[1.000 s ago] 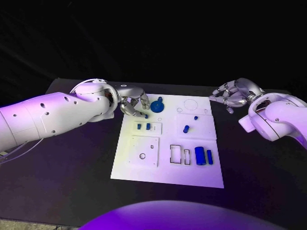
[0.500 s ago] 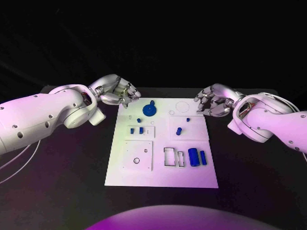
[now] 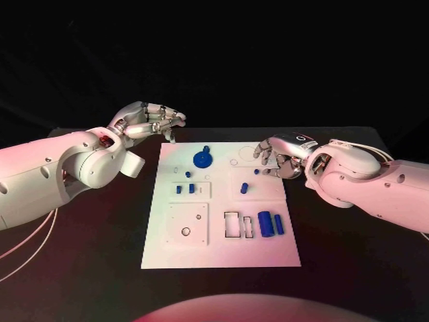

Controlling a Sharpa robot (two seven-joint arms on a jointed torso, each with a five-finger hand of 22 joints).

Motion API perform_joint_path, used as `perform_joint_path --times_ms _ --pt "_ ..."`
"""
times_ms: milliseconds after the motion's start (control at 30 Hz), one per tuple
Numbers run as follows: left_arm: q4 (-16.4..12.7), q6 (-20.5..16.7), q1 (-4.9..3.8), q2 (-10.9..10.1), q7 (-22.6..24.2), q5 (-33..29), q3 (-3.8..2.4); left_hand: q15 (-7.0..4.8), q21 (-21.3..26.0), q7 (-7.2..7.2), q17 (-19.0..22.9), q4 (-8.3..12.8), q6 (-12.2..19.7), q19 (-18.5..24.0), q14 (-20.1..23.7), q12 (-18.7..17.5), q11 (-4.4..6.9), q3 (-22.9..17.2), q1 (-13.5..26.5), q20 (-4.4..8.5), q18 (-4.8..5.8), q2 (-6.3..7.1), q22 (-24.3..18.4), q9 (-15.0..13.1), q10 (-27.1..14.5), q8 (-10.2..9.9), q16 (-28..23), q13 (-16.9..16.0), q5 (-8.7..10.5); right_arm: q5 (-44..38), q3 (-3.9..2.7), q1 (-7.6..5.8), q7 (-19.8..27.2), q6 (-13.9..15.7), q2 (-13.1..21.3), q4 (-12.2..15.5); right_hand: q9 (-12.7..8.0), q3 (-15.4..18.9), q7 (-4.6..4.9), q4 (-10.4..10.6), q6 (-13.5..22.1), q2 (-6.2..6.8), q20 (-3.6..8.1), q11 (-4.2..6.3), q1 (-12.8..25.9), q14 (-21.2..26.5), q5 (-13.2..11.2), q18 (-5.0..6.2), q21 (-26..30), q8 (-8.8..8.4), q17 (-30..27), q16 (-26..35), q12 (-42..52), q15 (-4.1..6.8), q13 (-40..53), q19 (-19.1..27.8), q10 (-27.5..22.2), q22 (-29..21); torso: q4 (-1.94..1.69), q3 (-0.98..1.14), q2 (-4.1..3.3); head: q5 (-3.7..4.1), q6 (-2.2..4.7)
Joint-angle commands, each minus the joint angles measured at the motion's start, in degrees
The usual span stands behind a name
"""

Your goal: Assemble the parts on the task board

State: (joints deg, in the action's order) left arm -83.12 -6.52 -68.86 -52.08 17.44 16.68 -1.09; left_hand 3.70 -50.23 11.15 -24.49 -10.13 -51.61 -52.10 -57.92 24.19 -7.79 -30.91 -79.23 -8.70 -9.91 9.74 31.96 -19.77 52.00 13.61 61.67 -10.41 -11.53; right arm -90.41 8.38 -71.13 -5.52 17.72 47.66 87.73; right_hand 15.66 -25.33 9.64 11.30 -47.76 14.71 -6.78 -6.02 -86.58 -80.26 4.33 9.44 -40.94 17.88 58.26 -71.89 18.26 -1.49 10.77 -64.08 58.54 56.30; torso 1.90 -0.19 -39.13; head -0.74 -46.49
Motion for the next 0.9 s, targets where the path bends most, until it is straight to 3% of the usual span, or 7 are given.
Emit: perform_joint_path --times_ms 33,333,500,733,900 --pt "-0.58 -1.48 0.01 0.0 2.58 -6.43 -0.04 -0.03 0.37 -0.07 0.09 -0.21 0.5 -0.02 0.41 0.25 -0.01 0.2 0.56 -0.46 -0.61 -0.05 -0.07 -0.05 -0.42 0.31 -0.23 0.07 0.02 -4.43 0.04 0.22 -0.82 -1.18 -0.76 -0.8 -0.12 -0.59 0.14 -0.08 -3.55 -0.21 0.04 0.12 0.84 -0.8 0.04 0.2 -1.01 -0.32 0.64 -0.66 -0.3 0.04 -0.51 -1.05 1.1 0.77 0.0 0.0 -0.05 0.47 0.07" --pt "-0.99 -0.87 0.01 -0.08 2.34 -7.07 -0.04 0.04 0.81 -0.01 0.16 -0.12 0.73 -0.05 0.66 0.37 -0.08 0.25 0.6 -0.51 -0.62 -0.1 -0.36 -0.07 -0.77 0.34 -0.38 0.09 0.0 -4.88 0.12 1.44 -1.59 -0.63 -2.51 -2.38 -0.1 -1.6 0.07 -0.22 -4.48 -0.58 0.17 0.31 1.32 -1.54 0.06 -0.13 -2.94 -0.35 1.56 -1.4 -0.54 0.23 -1.41 -2.45 2.35 2.25 -0.01 0.04 -0.1 0.55 -0.09" --pt "-1.13 -0.59 0.01 -0.11 2.15 -7.01 -0.04 0.07 1.0 0.02 0.19 -0.06 0.81 -0.06 0.78 0.41 -0.11 0.27 0.6 -0.54 -0.62 -0.1 -0.49 -0.09 -0.95 0.37 -0.45 0.1 -0.02 -5.08 0.12 1.84 -1.94 -0.5 -3.41 -3.58 -0.07 -2.07 -0.02 -0.22 -4.94 -0.78 0.25 0.42 1.67 -1.84 0.06 -0.22 -3.46 -0.32 1.92 -1.68 -0.66 0.32 -1.78 -2.9 2.87 2.68 -0.16 -0.04 -0.08 0.65 -0.19" --pt "-1.22 -0.45 0.0 -0.17 1.9 -6.64 -0.04 0.1 1.19 0.07 0.22 -0.02 0.94 -0.08 0.88 0.45 -0.16 0.3 0.62 -0.56 -0.62 -0.1 -0.62 -0.09 -1.14 0.37 -0.51 0.12 -0.02 -5.16 0.13 2.36 -1.99 -1.12 -4.23 -4.35 0.07 -2.82 -0.32 -0.39 -5.94 -1.09 0.39 0.67 2.1 -2.0 0.04 -0.27 -3.76 -0.07 1.88 -1.7 -0.87 0.51 -2.34 -3.22 3.59 3.04 0.06 0.02 -0.04 0.47 -0.38" --pt "-1.28 -0.42 0.0 -0.17 1.74 -6.36 -0.04 0.15 1.37 0.14 0.26 0.01 1.1 -0.11 0.97 0.48 -0.22 0.32 0.65 -0.59 -0.61 -0.11 -0.74 -0.09 -1.33 0.36 -0.57 0.14 -0.02 -5.24 0.13 2.65 -2.35 -1.62 -4.64 -4.88 0.24 -3.32 -0.59 -0.52 -6.83 -1.38 0.47 0.82 2.46 -2.04 0.03 -0.28 -3.72 0.26 1.83 -1.68 -1.11 0.66 -2.75 -3.27 3.88 3.14 -0.01 0.06 -0.01 0.53 -0.51"
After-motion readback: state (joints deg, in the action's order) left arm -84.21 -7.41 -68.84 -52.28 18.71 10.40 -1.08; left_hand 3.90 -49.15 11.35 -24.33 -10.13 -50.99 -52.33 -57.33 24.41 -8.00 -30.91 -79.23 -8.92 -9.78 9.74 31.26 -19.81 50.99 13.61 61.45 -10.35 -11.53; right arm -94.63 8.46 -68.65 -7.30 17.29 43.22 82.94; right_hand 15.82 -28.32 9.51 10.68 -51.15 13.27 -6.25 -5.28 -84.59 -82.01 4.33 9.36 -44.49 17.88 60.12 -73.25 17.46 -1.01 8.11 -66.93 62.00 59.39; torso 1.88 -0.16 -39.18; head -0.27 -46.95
